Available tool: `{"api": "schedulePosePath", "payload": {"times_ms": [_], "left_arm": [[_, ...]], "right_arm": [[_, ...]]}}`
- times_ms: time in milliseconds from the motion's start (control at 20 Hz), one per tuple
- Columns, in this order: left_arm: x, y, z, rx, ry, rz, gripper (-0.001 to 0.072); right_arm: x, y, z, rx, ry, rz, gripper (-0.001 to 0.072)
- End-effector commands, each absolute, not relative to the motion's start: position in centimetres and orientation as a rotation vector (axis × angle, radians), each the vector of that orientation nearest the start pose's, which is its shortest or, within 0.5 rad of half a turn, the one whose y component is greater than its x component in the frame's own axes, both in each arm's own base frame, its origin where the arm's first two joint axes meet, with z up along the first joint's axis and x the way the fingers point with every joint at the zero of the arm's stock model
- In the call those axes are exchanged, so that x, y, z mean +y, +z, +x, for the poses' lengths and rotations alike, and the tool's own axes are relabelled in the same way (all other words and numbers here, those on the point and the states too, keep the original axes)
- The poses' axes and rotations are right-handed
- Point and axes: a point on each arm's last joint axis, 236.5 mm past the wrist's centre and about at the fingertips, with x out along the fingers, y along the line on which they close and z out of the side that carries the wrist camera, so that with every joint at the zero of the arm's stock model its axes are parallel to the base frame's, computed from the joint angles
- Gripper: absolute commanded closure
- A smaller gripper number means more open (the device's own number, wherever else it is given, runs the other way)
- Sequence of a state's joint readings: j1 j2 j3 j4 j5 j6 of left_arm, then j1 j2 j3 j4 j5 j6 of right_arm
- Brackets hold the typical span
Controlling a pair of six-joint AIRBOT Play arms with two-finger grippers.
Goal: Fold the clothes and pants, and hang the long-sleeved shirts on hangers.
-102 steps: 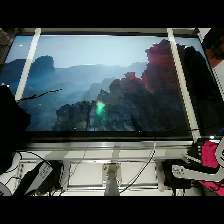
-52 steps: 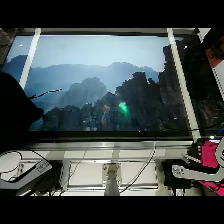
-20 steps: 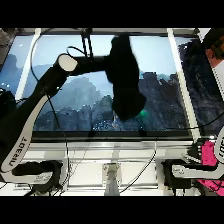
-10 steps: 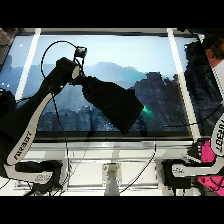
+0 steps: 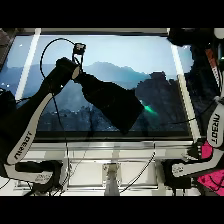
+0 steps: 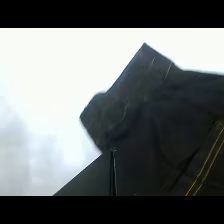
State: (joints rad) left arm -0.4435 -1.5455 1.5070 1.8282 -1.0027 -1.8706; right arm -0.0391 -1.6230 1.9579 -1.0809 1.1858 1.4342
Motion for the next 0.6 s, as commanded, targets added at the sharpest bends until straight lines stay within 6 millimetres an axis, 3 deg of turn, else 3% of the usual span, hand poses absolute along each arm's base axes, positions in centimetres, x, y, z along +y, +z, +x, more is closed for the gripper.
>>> {"api": "schedulePosePath", "payload": {"times_ms": [0, 150, 250, 300, 400, 450, 550], "left_arm": [[-20.6, 5.1, 48.4, 0.934, -0.292, 0.093, 0.0692], [-24.4, 6.6, 47.4, 0.932, -0.55, -0.081, 0.0692], [-25.8, 9.6, 47.8, 0.859, -0.696, -0.228, 0.0691], [-25.6, 11.3, 48.5, 0.807, -0.732, -0.311, 0.0691], [-23.1, 13.9, 51.0, 0.714, -0.704, -0.454, 0.069], [-21.5, 14.3, 51.9, 0.694, -0.672, -0.489, 0.069], [-18.8, 14.4, 52.6, 0.693, -0.638, -0.535, 0.069]], "right_arm": [[15.5, 14.1, 50.6, 1.009, 0.723, 0.395, 0.0706], [18.7, 8.0, 49.9, 1.177, 0.82, 0.471, 0.0704], [20.7, 4.2, 49.5, 1.258, 0.849, 0.474, 0.0702], [22.1, 2.6, 49.1, 1.28, 0.886, 0.449, 0.0664], [25.0, 0.0, 48.5, 1.315, 0.917, 0.426, 0.0336], [26.3, -1.4, 48.2, 1.318, 0.933, 0.384, 0.0266], [26.7, -5.1, 47.7, 1.356, 0.886, 0.222, 0.0266]]}}
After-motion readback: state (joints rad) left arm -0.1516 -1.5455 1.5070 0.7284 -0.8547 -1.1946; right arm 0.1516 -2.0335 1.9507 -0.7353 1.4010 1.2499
